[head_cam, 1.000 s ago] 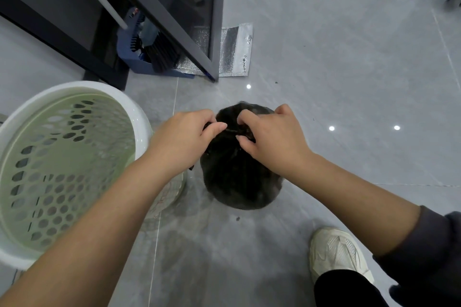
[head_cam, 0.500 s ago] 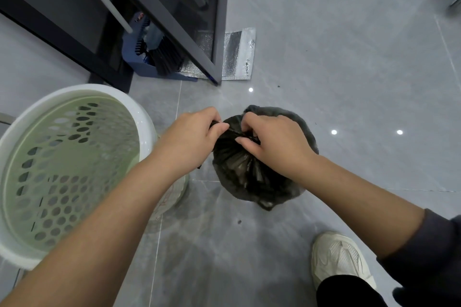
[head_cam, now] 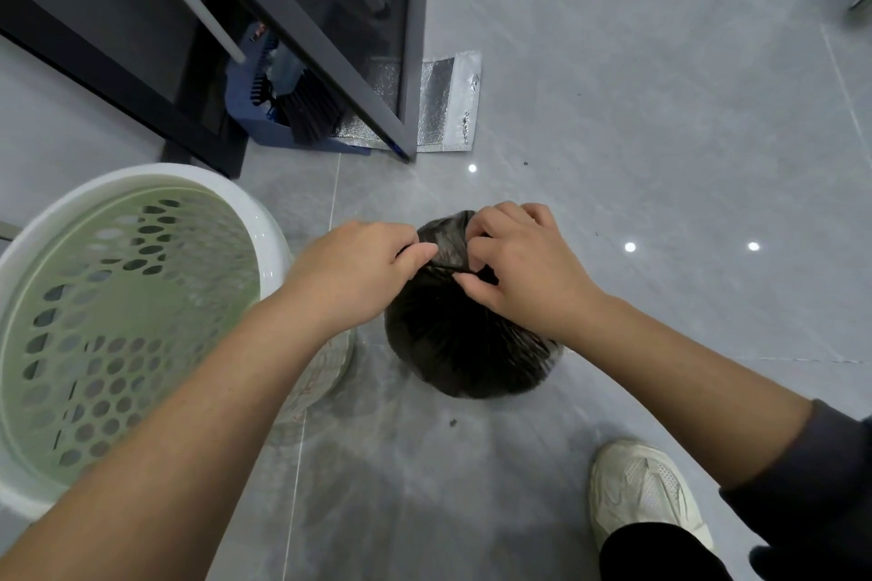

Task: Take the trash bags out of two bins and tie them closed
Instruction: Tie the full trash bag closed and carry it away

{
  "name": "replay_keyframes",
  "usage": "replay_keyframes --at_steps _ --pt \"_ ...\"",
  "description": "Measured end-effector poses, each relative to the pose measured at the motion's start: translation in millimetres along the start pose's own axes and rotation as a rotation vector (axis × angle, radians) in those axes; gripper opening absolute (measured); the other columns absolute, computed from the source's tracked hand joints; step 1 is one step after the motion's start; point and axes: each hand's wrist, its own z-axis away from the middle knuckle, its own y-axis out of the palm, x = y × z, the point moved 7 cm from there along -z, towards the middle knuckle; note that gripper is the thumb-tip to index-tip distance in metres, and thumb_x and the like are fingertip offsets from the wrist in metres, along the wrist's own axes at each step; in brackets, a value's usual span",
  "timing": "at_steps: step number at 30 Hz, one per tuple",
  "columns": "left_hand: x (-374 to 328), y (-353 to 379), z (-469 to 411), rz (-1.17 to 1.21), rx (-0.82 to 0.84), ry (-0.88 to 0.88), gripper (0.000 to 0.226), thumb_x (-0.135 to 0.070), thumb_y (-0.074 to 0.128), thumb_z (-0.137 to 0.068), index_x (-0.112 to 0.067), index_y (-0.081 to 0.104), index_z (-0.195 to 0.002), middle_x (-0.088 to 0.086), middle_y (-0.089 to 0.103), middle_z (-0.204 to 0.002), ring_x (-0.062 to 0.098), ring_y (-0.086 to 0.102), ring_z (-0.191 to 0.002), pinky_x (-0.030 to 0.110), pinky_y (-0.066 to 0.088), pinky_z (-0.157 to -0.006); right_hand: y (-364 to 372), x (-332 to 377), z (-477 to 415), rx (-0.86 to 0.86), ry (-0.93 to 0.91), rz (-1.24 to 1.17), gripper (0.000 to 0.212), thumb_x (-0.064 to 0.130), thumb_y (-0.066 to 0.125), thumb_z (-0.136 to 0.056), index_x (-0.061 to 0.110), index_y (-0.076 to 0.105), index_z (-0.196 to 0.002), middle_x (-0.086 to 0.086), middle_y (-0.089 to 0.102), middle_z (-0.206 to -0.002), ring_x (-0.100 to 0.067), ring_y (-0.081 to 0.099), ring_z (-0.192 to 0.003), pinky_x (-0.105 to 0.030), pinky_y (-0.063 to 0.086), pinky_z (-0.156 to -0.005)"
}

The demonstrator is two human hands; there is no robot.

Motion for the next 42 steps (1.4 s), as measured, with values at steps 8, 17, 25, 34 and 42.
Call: replay_keyframes --at_steps 8,17,25,34,42 --pt "5 -4 -4 0.051 -0.045 -0.024 0.035 -0.044 0.039 -0.095 -0.02 0.053 -0.075 -0.003 0.053 -0.063 0.021 0.05 -0.068 0.034 0.037 -0.059 -2 5 -8 0.009 0.028 0.018 0.013 0.033 0.06 -0.087 0.02 0.062 -0.087 0.005 0.06 -0.059 -0.025 0.056 -0.057 -0.032 0.033 -0.07" --pt "10 0 5 0.049 0.031 -0.016 0.035 -0.043 0.039 -0.096 -0.019 0.063 -0.087 -0.001 0.062 -0.075 0.022 0.056 -0.082 0.038 0.046 -0.075 13 5 -6 0.087 0.025 -0.272 0.019 0.029 0.066 -0.084 0.02 0.053 -0.073 0.005 0.056 -0.08 -0.016 0.052 -0.075 -0.033 0.041 -0.071" --pt "15 8 8 0.116 0.005 -0.079 0.034 -0.038 0.039 -0.097 -0.015 0.055 -0.078 -0.001 0.059 -0.077 0.023 0.055 -0.076 0.037 0.044 -0.068 13 2 -9 0.13 0.15 -0.205 0.013 0.034 0.057 -0.088 0.024 0.055 -0.08 0.01 0.049 -0.067 -0.017 0.053 -0.066 -0.034 0.044 -0.058" --pt "26 40 19 0.61 0.086 -0.346 0.037 -0.028 0.041 -0.1 -0.013 0.046 -0.067 0.002 0.043 -0.059 0.016 0.04 -0.049 0.025 0.028 -0.047 11 -7 -1 0.04 0.204 -0.288 0.009 0.024 0.06 -0.089 0.018 0.066 -0.09 0.005 0.055 -0.081 -0.018 0.057 -0.073 -0.037 0.049 -0.069" --pt "14 94 35 1.127 0.168 -0.393 0.034 -0.024 0.037 -0.102 -0.015 0.054 -0.073 -0.005 0.035 -0.048 0.005 0.028 -0.034 0.017 0.021 -0.039 8 -21 7 -0.032 0.358 -0.427 0.006 0.017 0.065 -0.084 0.02 0.07 -0.085 0.005 0.055 -0.075 -0.006 0.05 -0.066 -0.017 0.038 -0.064"
